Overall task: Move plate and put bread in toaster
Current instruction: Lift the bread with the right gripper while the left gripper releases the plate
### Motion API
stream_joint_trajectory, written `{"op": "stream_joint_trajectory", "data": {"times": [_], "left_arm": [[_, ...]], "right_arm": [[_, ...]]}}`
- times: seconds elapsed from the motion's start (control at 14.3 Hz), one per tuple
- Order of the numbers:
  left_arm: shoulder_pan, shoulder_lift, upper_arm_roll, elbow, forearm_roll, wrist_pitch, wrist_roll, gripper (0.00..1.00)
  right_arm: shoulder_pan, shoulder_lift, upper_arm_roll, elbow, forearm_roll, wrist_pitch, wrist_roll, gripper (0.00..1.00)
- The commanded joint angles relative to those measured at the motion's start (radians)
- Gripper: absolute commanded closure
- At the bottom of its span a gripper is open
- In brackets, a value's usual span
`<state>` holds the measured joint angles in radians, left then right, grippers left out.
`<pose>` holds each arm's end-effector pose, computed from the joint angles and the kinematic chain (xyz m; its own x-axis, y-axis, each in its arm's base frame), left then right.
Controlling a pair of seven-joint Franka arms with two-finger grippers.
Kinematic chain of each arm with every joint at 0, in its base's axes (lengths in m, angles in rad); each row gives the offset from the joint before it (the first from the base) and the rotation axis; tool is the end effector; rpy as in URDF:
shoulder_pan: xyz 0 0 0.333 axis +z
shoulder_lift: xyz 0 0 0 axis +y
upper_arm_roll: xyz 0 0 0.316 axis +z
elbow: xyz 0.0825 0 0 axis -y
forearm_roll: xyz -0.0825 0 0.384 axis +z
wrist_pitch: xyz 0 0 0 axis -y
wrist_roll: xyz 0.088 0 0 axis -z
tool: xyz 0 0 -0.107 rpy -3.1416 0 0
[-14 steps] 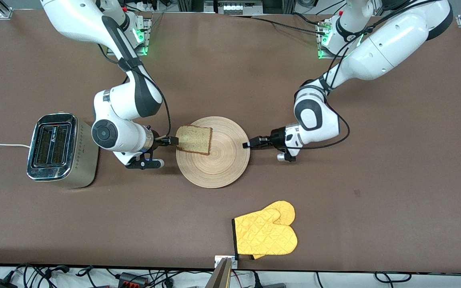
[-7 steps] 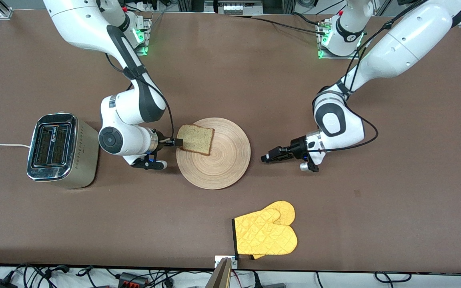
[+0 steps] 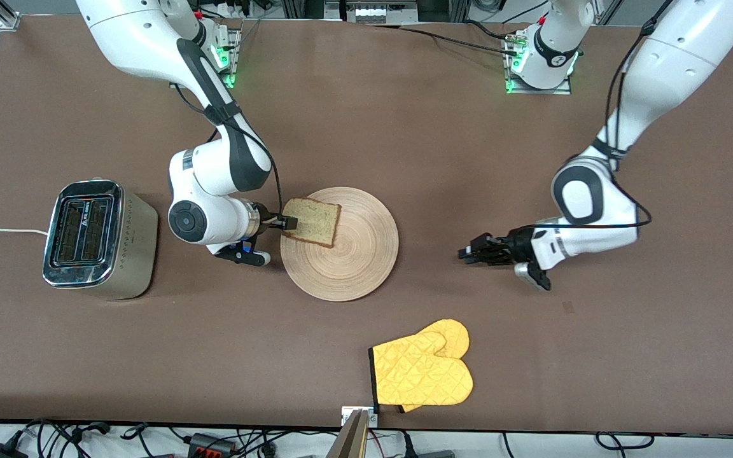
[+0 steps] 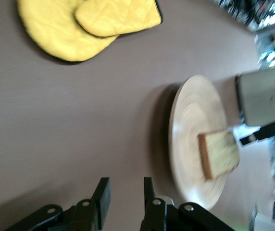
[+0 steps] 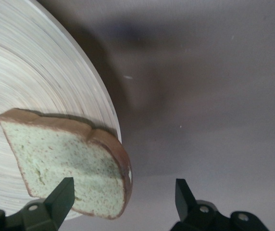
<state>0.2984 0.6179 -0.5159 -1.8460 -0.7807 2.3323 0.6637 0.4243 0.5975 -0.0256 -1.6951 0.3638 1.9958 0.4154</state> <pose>0.6292 -0.1287 0.2296 0.9786 -0.1473 0.1437 -0.2055 -0.6586 0.7239 0.5846 0.2714 0.2308 0.9054 -0.1759 -0.3864 -0.2334 -0.9665 -0.1068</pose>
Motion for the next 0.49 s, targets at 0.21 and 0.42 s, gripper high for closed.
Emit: {"op": "stream_joint_trajectory", "data": {"times": [0.21,0.42], "left_arm": [[0.022,-0.070,0.060,0.388,0.579,-0.572,-0.274,0.62],[0.007,-0.079,0.037,0.603,0.852,-0.876,-0.375,0.33]], "right_arm": [[0.013,0.013,0.003,-0.009,0.037,-0.020,0.014,0.37],[0.014,0.015,0.015,-0.008,0.037,-0.018,0.014,0.51]]}}
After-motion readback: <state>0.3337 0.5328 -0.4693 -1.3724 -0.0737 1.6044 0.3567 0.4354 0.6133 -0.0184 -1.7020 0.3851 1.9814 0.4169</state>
